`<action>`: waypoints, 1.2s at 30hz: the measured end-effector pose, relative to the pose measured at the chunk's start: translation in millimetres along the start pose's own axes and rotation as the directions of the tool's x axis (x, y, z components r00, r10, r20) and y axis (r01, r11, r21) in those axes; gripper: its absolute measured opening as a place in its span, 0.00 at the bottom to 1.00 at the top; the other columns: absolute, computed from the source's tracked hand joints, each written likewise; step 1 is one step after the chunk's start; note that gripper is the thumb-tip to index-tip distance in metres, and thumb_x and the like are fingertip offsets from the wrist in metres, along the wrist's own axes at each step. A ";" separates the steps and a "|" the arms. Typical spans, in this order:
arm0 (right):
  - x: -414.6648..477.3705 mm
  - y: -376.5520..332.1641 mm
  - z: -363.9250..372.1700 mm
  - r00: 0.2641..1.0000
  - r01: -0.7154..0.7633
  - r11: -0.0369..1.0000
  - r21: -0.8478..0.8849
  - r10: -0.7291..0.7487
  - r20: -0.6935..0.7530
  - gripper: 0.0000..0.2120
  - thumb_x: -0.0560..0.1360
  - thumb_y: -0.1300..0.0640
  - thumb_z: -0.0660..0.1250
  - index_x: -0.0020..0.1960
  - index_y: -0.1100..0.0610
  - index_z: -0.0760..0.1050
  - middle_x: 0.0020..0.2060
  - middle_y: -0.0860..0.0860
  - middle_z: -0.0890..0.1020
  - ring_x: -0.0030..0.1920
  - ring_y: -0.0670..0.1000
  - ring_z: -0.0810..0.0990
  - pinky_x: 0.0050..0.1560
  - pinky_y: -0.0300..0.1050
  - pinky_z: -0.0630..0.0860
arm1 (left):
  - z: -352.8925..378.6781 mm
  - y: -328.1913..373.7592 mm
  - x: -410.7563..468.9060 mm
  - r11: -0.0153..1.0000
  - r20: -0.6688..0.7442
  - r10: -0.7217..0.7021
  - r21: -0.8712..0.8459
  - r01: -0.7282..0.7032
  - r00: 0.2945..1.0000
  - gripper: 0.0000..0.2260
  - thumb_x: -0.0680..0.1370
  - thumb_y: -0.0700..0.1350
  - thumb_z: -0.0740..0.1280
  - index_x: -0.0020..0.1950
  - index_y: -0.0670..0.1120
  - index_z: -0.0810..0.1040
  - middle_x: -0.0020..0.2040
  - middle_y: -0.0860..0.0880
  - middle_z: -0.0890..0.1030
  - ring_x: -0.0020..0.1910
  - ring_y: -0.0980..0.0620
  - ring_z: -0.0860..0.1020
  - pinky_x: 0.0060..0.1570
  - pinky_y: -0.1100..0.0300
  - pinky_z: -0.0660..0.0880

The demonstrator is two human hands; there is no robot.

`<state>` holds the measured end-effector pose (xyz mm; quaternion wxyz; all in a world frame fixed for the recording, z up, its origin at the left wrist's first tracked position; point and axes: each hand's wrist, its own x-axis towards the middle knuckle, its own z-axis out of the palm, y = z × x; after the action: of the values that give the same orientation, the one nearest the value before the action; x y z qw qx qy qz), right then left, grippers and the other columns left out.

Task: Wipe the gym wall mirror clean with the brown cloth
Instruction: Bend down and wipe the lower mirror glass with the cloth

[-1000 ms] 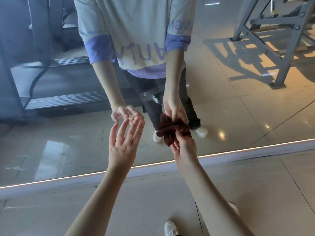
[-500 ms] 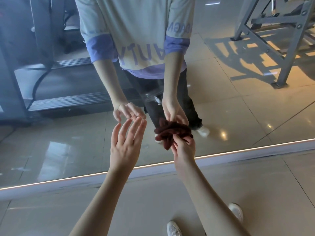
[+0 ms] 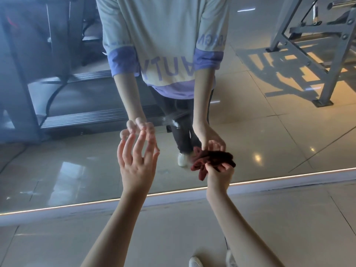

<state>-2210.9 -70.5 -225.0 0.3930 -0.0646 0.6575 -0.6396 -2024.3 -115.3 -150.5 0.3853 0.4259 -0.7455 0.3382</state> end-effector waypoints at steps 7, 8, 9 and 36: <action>-20.1 -5.8 12.7 0.996 0.049 0.990 -0.132 -0.038 0.087 0.21 0.64 0.65 0.79 0.54 0.65 0.75 0.46 0.56 0.85 0.48 0.53 0.84 0.52 0.50 0.81 | 1.8 0.3 -3.1 1.000 -0.003 0.010 0.024 -0.009 1.000 0.26 0.75 0.44 0.76 0.70 0.42 0.72 0.68 0.42 0.69 0.67 0.41 0.69 0.69 0.44 0.69; -16.5 -7.4 7.2 0.997 0.061 0.988 -0.140 -0.053 0.057 0.23 0.62 0.61 0.80 0.53 0.65 0.76 0.46 0.57 0.84 0.47 0.53 0.84 0.51 0.51 0.81 | 2.0 -1.2 -3.3 1.000 -0.011 0.015 0.027 -0.015 1.000 0.25 0.75 0.44 0.76 0.69 0.42 0.73 0.68 0.42 0.69 0.66 0.41 0.70 0.67 0.44 0.71; -10.7 -6.2 2.0 0.997 0.072 0.987 -0.144 -0.071 0.014 0.26 0.59 0.56 0.79 0.52 0.64 0.76 0.47 0.58 0.83 0.47 0.54 0.84 0.51 0.54 0.82 | 2.2 -2.3 -3.8 1.000 -0.024 0.021 0.022 -0.020 0.999 0.25 0.75 0.44 0.76 0.69 0.42 0.73 0.68 0.42 0.70 0.65 0.41 0.71 0.66 0.44 0.72; -67.8 13.8 52.9 0.995 0.027 0.998 0.058 -0.021 -0.101 0.25 0.65 0.62 0.73 0.60 0.65 0.73 0.50 0.60 0.84 0.52 0.57 0.84 0.55 0.54 0.81 | -12.0 -51.1 4.6 0.927 0.037 0.226 -0.315 -0.203 0.974 0.24 0.76 0.34 0.70 0.71 0.45 0.74 0.74 0.49 0.68 0.68 0.48 0.70 0.69 0.56 0.62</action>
<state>-2127.1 -70.1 -201.2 0.3533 -0.0286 0.6564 -0.6660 -1976.7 -127.9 -131.9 0.3806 0.2884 -0.8447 0.2417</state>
